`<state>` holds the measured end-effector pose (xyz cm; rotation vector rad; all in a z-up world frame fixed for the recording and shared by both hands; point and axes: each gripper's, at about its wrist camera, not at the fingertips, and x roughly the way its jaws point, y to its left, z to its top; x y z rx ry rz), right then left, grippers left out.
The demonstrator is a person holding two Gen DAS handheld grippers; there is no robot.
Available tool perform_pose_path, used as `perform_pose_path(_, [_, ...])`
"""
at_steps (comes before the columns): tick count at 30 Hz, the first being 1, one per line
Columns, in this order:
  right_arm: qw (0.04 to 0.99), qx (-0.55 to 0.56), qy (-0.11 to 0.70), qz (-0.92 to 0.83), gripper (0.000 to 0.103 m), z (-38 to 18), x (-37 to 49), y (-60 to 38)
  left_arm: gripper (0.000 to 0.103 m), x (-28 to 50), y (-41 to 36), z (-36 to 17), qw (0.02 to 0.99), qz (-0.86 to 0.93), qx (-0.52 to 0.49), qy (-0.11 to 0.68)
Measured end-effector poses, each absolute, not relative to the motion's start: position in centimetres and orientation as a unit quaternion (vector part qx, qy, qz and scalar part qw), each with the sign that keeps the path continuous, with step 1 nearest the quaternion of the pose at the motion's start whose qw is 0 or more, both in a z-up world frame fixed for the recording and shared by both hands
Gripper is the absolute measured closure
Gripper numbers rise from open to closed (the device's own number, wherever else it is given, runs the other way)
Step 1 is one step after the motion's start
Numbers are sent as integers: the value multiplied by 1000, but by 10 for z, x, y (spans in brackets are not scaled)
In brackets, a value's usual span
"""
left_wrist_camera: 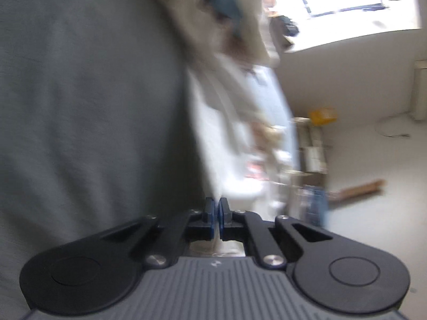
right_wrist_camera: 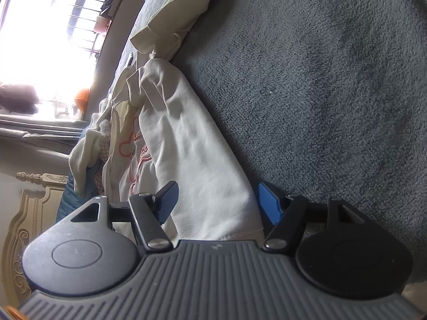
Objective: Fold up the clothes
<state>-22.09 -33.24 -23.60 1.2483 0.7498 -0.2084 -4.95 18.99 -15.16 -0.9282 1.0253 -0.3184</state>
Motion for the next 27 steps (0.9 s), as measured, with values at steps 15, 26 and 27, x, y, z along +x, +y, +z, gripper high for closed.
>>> perform_pose_path(15, [740,572,342,-98,37,-237,-220,-332,66,-62,175,-170,795,-145,-289,513])
perform_pose_path(26, [748,543,367,-105,37,-230,-218,-330,86,-67,168,-182,792,-119,-302,518])
perform_pose_path(27, [749,538,372,-105,37,-230,-216,-329,86,-67,167,-182,793,-118,-300,517])
